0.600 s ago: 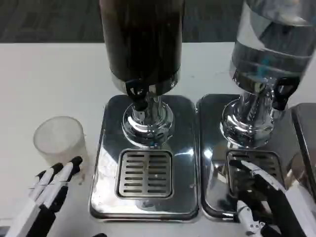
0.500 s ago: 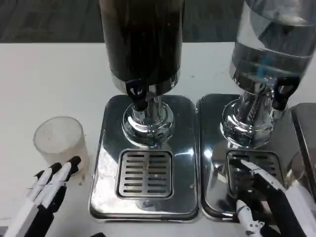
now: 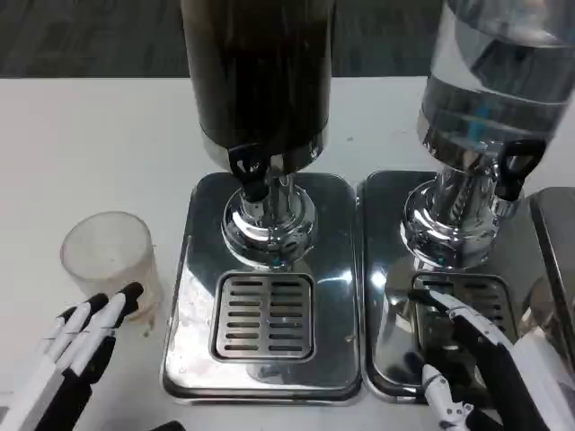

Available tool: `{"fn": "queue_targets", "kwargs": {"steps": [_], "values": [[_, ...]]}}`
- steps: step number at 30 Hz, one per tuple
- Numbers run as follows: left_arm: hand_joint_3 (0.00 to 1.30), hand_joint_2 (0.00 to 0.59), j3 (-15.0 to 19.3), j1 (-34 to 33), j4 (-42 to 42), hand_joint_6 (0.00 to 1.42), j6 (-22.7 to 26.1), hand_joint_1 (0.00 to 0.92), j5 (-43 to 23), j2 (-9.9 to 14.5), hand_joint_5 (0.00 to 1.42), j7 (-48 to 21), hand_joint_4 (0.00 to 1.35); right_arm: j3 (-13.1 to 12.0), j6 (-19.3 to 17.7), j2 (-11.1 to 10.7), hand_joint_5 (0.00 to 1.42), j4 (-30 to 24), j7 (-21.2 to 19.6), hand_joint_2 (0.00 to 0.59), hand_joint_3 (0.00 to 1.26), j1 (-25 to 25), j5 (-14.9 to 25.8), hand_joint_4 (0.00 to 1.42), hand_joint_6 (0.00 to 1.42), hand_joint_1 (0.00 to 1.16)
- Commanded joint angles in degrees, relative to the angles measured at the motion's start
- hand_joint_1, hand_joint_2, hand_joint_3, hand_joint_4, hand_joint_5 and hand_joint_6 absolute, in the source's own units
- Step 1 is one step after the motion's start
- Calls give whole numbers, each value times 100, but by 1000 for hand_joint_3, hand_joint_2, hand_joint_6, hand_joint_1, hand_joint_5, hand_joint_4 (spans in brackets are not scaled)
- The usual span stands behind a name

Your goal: Grasp the cup under the faucet to collect the drink, then remove the cup.

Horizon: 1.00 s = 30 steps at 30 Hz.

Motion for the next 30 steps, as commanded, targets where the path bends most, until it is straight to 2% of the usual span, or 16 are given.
{"fn": "queue_targets", "kwargs": {"steps": [1, 4, 9, 14, 17, 21, 30], "values": [[0, 98, -2, 63, 5, 0, -82, 0, -41, 20, 0, -53, 0, -42, -4, 30, 133, -35, -103, 586, 210, 46, 21, 151, 246, 442], [0, 98, 45, 102, -74, 0, -231, 0, -43, -18, 0, 61, 0, -40, -9, 11, 133, 8, -52, 586, 210, 37, 98, 151, 246, 442], [0, 102, 360, 243, -124, 0, -848, 0, -144, -198, 0, 474, 0, -89, 4, -68, 133, 24, 33, 586, 210, -40, 226, 151, 246, 442], [0, 104, 683, 268, -21, 3, -1026, 0, -241, -277, 3, 549, 0, -43, 17, -66, 133, 58, 79, 586, 210, -95, 238, 151, 246, 442], [0, 105, 877, 168, 87, 6, -974, 0, -277, -292, 18, 574, 0, 0, 16, -14, 133, 86, 42, 586, 210, -99, 221, 151, 246, 442], [0, 85, 1066, -105, 312, 8, -906, 0, -388, -186, 23, 493, 0, 105, 7, 78, 133, 129, -60, 586, 210, -86, 139, 151, 246, 442], [0, 60, 1085, -699, 850, 7, -547, 0, -602, 99, 24, 150, 0, 207, -2, 222, 133, 145, -259, 586, 210, -48, 20, 151, 246, 442]]}}
